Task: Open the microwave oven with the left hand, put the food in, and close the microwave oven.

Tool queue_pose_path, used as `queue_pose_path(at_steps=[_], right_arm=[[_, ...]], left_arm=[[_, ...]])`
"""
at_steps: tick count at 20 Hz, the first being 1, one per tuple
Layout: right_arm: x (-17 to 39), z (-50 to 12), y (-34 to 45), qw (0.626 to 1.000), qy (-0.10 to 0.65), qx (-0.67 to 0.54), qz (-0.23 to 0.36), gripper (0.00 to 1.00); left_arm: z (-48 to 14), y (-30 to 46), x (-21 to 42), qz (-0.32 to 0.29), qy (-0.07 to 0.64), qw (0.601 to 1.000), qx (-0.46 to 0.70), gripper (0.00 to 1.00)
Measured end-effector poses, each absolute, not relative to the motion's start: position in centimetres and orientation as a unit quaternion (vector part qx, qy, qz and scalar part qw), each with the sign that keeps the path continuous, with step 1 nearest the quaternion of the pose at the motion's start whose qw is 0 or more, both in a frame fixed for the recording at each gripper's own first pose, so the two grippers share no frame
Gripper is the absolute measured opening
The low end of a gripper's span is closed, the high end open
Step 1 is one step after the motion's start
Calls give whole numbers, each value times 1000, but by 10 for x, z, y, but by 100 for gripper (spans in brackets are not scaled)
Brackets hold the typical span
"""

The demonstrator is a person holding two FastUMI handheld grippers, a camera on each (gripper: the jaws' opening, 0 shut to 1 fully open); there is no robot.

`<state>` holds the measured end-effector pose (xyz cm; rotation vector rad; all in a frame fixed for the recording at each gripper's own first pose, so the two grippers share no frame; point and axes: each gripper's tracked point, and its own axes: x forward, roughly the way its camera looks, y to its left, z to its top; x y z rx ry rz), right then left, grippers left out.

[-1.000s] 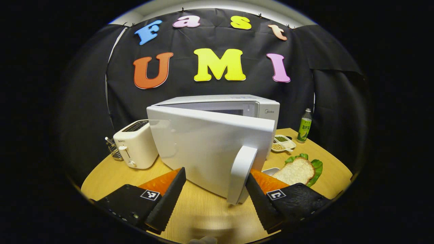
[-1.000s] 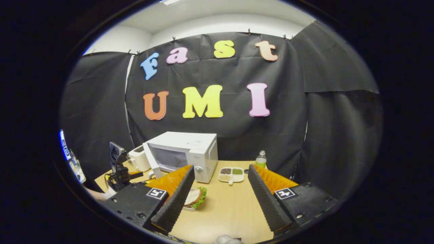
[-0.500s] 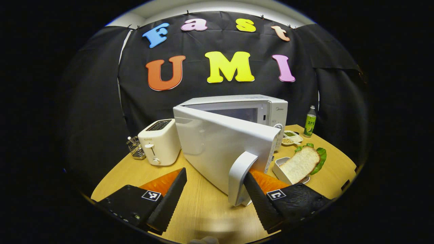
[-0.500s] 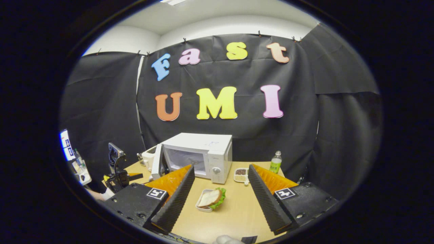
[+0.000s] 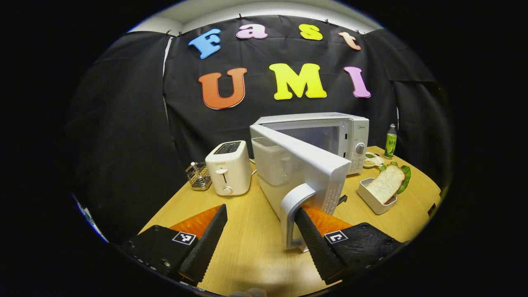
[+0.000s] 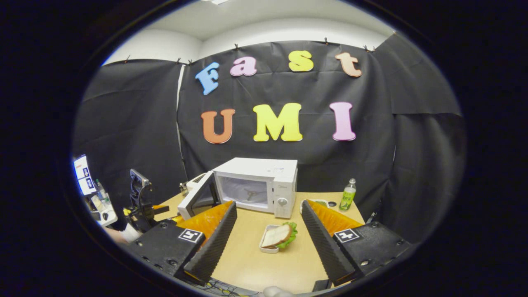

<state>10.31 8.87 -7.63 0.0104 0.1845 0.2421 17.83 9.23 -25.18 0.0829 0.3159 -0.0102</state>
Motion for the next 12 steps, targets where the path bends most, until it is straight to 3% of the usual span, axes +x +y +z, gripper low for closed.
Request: queue_pose_path(at_steps=[1,2,3,5,6,7,8,9,10,12], right_arm=[[100,-77,93,989,92,4,119,100],[96,-78,98,989,93,3,118,100],[93,-80,103,989,94,2,117,94],[85,-84,110,989,99,4,112,94],[80,-87,118,988,102,11,116,100],[77,-89,126,987,104,15,120,94],[75,-92,128,987,105,12,118,100],[73,-94,130,988,106,10,116,100],[72,-97,132,987,108,12,116,94],[74,-106,132,987,112,15,113,94]], left_arm=[[-253,101,175,-3,158,987,38,97],[-254,110,171,0,160,987,36,97],[-253,119,168,3,158,987,37,97],[-254,138,164,9,158,986,42,97],[-257,148,162,11,160,986,41,97],[-258,158,160,15,163,986,42,97],[-258,167,159,18,164,985,46,97],[-256,176,158,22,161,985,50,97],[-254,183,156,24,161,985,53,97],[-250,193,153,23,157,986,52,97]])
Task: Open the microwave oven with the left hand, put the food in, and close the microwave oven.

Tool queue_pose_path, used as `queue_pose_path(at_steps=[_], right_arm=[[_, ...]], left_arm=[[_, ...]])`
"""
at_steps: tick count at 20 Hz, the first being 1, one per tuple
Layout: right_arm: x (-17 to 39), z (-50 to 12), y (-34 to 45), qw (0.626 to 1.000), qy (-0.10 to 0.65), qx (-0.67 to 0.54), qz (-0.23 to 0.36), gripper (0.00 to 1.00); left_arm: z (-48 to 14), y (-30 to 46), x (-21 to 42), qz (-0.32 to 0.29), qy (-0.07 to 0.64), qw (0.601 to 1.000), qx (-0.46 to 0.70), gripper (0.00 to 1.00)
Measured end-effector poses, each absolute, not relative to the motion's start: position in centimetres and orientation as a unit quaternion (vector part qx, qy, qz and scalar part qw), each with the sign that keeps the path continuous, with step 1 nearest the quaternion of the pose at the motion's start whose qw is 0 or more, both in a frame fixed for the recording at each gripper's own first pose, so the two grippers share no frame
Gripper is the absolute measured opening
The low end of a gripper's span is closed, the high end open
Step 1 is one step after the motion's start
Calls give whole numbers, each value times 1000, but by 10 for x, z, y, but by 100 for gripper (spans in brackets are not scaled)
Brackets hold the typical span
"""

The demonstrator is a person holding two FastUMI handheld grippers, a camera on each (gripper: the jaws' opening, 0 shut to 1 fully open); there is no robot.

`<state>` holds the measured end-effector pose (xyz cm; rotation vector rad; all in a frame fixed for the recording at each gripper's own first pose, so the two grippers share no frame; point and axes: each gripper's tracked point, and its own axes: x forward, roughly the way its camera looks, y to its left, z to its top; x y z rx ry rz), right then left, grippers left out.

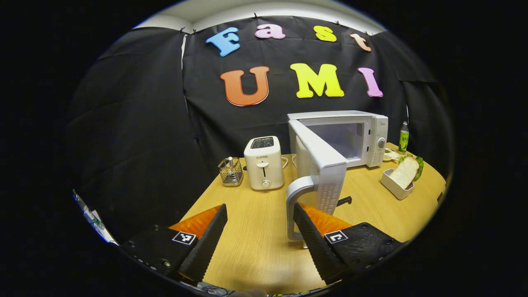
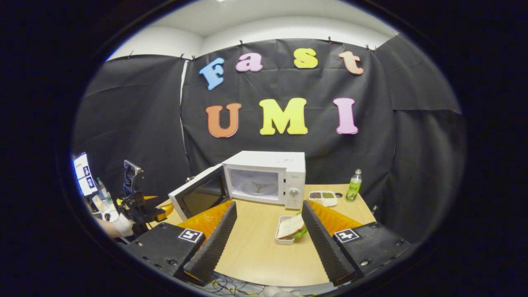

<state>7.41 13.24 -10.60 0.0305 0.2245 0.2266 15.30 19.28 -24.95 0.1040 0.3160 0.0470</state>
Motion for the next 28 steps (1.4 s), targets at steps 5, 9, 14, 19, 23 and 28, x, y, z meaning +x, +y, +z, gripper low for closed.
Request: queue_pose_path(at_steps=[5,9,14,19,23,28], right_arm=[[107,-151,106,983,151,23,97,94],[152,-205,78,973,208,31,94,94],[213,-263,54,955,274,22,113,100],[265,-318,48,920,355,54,158,97],[287,-344,63,883,409,107,203,83],[298,-354,78,839,458,180,234,66]], left_arm=[[-242,192,138,19,154,987,50,97],[-231,166,123,16,153,988,33,97],[-199,111,121,14,140,990,13,97],[-155,56,131,12,107,994,8,97],[-133,30,141,23,97,995,25,97],[-123,12,146,47,100,993,30,97]])
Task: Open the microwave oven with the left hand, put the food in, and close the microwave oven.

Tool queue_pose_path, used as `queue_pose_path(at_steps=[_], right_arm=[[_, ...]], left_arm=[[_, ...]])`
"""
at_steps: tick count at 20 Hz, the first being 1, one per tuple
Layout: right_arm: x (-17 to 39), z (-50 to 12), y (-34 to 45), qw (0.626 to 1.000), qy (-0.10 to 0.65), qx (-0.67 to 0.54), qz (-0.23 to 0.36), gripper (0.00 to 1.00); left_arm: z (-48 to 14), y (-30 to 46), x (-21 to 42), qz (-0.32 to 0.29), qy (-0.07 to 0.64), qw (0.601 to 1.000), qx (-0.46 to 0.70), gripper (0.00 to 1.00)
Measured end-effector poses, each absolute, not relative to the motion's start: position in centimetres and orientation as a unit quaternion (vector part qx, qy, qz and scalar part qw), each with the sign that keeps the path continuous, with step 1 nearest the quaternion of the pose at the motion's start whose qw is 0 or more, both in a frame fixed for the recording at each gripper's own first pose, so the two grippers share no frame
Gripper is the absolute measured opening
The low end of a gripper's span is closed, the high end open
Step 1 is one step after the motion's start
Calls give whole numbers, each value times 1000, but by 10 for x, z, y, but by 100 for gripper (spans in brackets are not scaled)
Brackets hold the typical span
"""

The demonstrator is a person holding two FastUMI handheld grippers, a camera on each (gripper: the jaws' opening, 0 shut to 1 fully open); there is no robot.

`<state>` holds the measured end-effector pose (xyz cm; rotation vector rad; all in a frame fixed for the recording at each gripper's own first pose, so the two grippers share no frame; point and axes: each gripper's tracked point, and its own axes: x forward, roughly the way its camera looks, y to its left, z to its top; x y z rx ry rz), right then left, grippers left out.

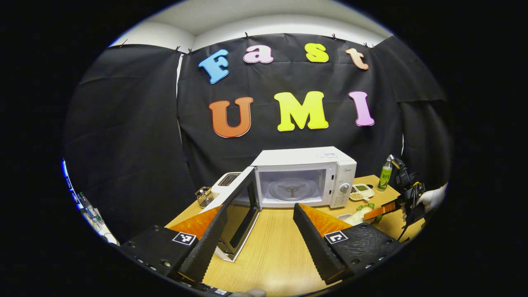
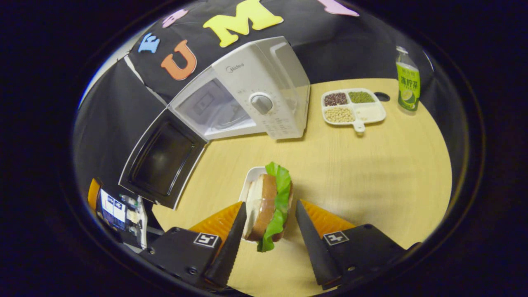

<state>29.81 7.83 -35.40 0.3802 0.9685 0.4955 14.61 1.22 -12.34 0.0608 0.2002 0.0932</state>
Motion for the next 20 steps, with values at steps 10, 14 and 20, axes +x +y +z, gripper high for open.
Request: queue_pose_path(at_steps=[10,14,20], right_arm=[[305,-349,89,777,516,270,240,39],[305,-316,96,792,488,269,250,37],[312,-234,131,836,391,295,248,37]], left_arm=[[-113,16,147,73,104,991,41,97],[-112,20,149,66,101,992,33,97],[-112,31,165,31,87,995,41,97]])
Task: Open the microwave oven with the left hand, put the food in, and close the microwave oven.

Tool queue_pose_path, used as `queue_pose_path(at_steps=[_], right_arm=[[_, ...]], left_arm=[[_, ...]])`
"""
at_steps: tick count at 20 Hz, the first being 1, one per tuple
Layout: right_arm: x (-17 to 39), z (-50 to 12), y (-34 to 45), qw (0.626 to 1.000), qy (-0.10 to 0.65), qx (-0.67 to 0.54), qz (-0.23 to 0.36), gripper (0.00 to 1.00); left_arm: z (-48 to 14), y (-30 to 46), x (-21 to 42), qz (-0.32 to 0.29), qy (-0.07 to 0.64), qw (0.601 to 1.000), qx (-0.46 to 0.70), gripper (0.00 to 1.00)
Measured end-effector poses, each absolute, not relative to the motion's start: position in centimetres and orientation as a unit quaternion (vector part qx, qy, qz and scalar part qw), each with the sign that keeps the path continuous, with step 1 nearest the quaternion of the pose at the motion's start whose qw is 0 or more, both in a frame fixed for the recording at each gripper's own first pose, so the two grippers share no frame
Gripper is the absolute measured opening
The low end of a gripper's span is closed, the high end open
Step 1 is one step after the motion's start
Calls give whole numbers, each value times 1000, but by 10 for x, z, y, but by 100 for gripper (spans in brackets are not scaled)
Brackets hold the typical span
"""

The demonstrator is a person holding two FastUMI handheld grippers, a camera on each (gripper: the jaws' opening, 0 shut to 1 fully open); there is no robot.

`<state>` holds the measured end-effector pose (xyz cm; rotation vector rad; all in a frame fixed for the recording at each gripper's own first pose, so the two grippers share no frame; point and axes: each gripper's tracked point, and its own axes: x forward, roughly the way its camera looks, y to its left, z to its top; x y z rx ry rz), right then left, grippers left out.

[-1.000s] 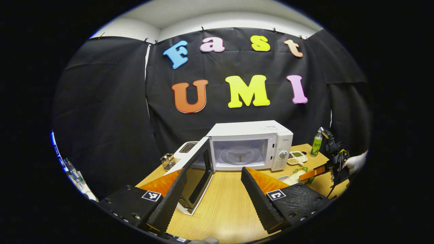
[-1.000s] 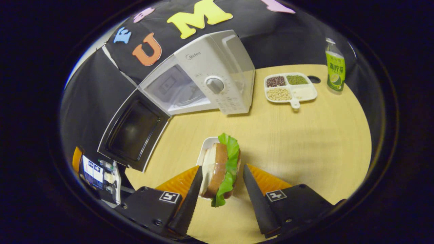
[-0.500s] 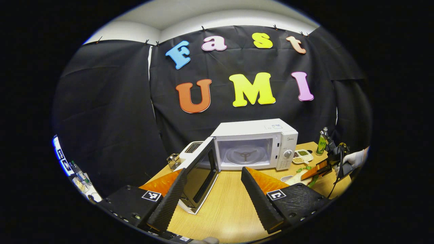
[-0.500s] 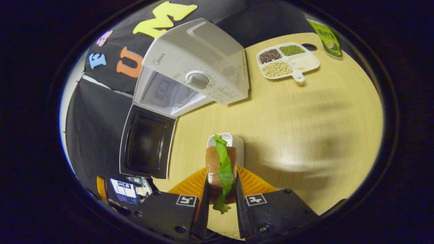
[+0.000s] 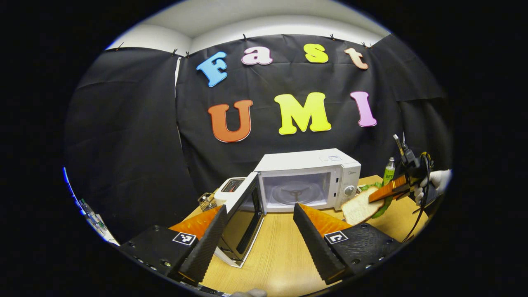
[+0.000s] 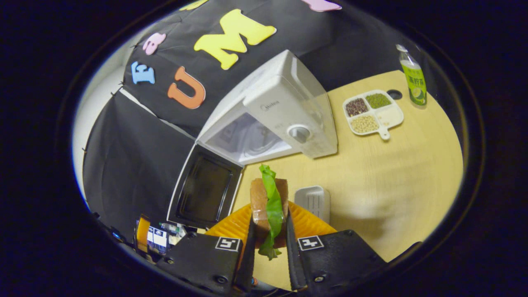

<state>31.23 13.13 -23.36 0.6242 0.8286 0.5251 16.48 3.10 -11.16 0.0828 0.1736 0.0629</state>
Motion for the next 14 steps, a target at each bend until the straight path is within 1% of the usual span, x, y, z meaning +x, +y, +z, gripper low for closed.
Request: queue_pose_path(at_steps=[1,2,3,6,7,8,9,10,11,13,14], right_arm=[[315,-220,141,843,371,305,241,37],[316,-208,152,848,352,319,234,29],[319,-197,162,851,333,336,227,37],[331,-181,187,863,276,373,200,37],[337,-182,194,866,258,386,183,29],[344,-183,202,869,240,398,170,37],[351,-187,207,871,226,406,156,29],[358,-191,214,873,210,415,143,29],[366,-197,221,874,195,426,128,37],[383,-211,236,871,158,455,99,37],[392,-221,247,866,149,469,88,29]], left_arm=[[-114,32,167,24,88,995,41,97],[-118,34,167,16,92,995,38,97],[-120,35,167,8,92,995,34,97],[-127,45,169,-11,96,995,29,97],[-127,49,170,-19,96,995,30,97],[-127,53,171,-25,97,994,33,97],[-129,58,171,-30,97,994,35,97],[-128,62,172,-36,95,994,35,97],[-128,67,172,-39,93,994,34,97],[-132,75,172,-41,94,994,31,97],[-134,78,172,-42,92,994,31,97]])
